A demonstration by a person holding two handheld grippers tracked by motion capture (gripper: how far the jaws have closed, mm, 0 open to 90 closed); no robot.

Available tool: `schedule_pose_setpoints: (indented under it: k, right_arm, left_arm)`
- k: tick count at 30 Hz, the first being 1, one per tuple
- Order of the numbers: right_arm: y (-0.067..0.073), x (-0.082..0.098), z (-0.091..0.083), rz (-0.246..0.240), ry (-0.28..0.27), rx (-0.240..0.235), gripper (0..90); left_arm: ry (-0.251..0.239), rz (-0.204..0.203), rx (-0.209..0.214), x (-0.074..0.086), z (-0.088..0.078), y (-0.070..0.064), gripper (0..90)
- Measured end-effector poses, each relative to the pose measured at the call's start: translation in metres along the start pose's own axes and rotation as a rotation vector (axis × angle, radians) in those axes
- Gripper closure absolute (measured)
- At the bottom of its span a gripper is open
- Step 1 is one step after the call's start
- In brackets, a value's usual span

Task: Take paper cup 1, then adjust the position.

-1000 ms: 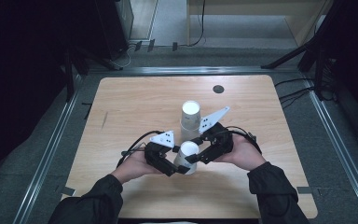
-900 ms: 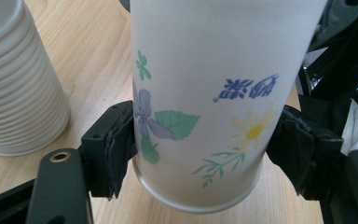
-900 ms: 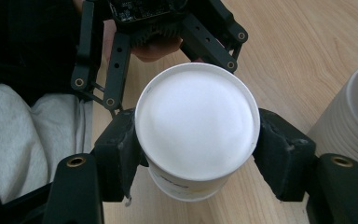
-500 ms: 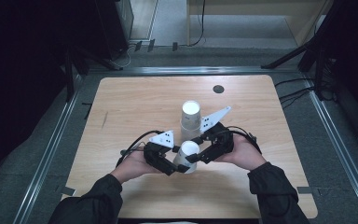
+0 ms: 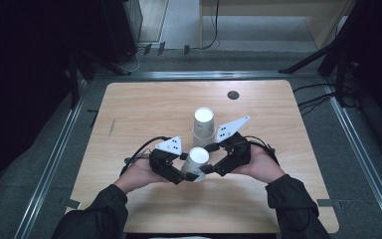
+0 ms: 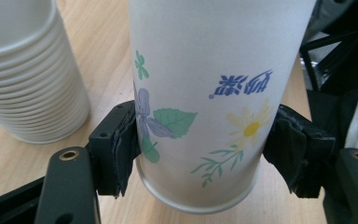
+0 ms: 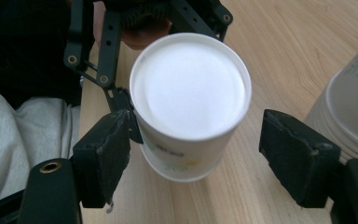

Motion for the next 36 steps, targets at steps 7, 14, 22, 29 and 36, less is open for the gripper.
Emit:
schedule_pose_setpoints:
  k: [7, 14, 22, 29, 36]
  right_arm:
    - [0.003, 0.013, -0.009, 0.004, -0.015, 0.062, 25.8]
    - [0.009, 0.026, -0.010, 0.034, -0.026, 0.103, 26.3]
    - [0.012, 0.030, -0.003, 0.022, -0.024, 0.109, 28.7]
    - [0.011, 0.031, 0.007, 0.018, -0.025, 0.102, 28.5]
    - [0.008, 0.030, 0.011, 0.007, -0.041, 0.094, 27.9]
  left_arm:
    - [0.084, 0.013, -0.009, -0.005, -0.010, 0.003, 30.2]
    - [0.143, 0.033, -0.011, -0.018, -0.021, 0.006, 30.2]
    - [0.276, 0.097, -0.018, -0.029, -0.023, 0.007, 30.0]
    - [0.369, 0.151, -0.042, -0.031, -0.018, 0.004, 29.9]
    - [0.458, 0.195, -0.059, -0.024, -0.005, 0.001, 30.0]
Point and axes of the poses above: each handheld gripper's, and its own axes: z roughly forward along the jaws, x roughly out of its underside, y roughly to its left, the point moved 1 cm from there along z, roughly forward along the jaws, and after that the axes turned 2 degrees about -x, right-handed, at the moved point
